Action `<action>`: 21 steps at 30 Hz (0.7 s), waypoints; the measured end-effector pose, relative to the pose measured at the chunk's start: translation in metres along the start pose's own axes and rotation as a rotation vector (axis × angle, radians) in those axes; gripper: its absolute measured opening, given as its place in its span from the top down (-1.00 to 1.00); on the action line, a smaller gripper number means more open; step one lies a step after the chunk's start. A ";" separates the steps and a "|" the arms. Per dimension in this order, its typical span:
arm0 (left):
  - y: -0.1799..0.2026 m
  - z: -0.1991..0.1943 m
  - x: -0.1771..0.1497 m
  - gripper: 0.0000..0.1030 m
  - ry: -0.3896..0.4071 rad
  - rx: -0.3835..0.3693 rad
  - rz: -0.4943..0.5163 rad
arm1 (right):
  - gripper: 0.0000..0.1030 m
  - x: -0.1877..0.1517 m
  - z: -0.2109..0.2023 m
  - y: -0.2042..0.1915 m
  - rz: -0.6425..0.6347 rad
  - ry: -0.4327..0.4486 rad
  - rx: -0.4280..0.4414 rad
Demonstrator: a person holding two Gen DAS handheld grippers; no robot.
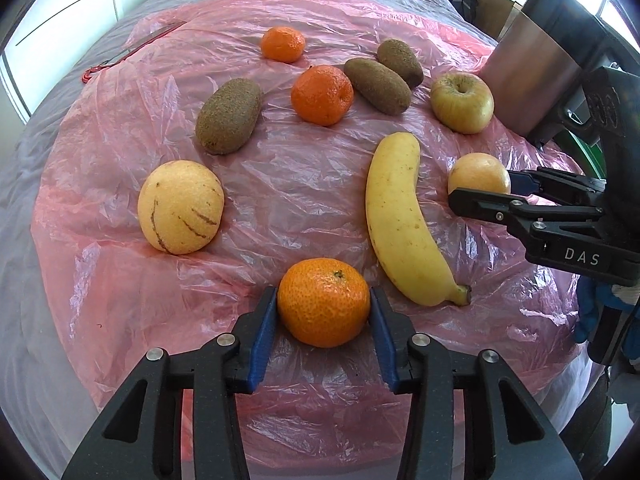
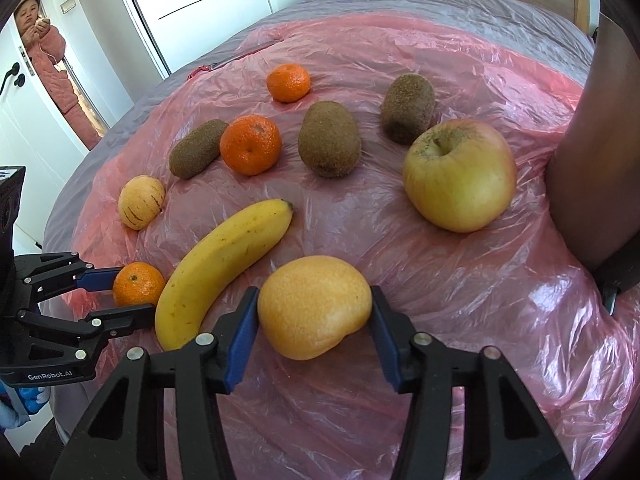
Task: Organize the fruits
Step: 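Grasp the orange with the left tool while the right tool grasps the yellow pear, then carry the orange and pear in both tools over the green tray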
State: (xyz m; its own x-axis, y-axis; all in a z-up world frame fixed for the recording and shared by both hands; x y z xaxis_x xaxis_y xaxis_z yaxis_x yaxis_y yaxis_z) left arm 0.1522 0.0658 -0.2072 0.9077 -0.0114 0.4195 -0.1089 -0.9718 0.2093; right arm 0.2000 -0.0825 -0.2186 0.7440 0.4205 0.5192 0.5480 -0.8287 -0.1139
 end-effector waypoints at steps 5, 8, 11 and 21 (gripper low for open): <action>0.001 -0.004 0.000 0.25 0.019 0.008 -0.003 | -0.09 0.001 -0.006 0.001 0.013 0.014 0.008; 0.001 -0.008 -0.001 0.25 0.031 0.010 -0.012 | -0.09 0.002 -0.012 0.001 0.018 0.030 0.012; 0.001 -0.014 0.000 0.25 0.045 0.020 -0.017 | -0.09 0.004 -0.021 0.000 0.022 0.047 0.015; 0.002 -0.047 -0.002 0.25 0.090 0.036 -0.033 | -0.09 0.003 -0.061 -0.005 0.037 0.104 0.032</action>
State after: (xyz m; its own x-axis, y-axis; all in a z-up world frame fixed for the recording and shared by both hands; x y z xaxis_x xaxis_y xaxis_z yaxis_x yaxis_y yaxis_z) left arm 0.1312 0.0747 -0.1655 0.8701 0.0405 0.4912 -0.0636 -0.9791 0.1934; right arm 0.1760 -0.0999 -0.1648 0.7214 0.3477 0.5990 0.5337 -0.8302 -0.1609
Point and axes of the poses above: each gripper's, at about its wrist camera, not at the fingertips, and z roughly the way its jaws point, y to its right, x to its top, the point moved 8 cm from there along z, roughly the way its jaws point, and after that the axes turned 5 degrees about -x, right-handed, at the moved point
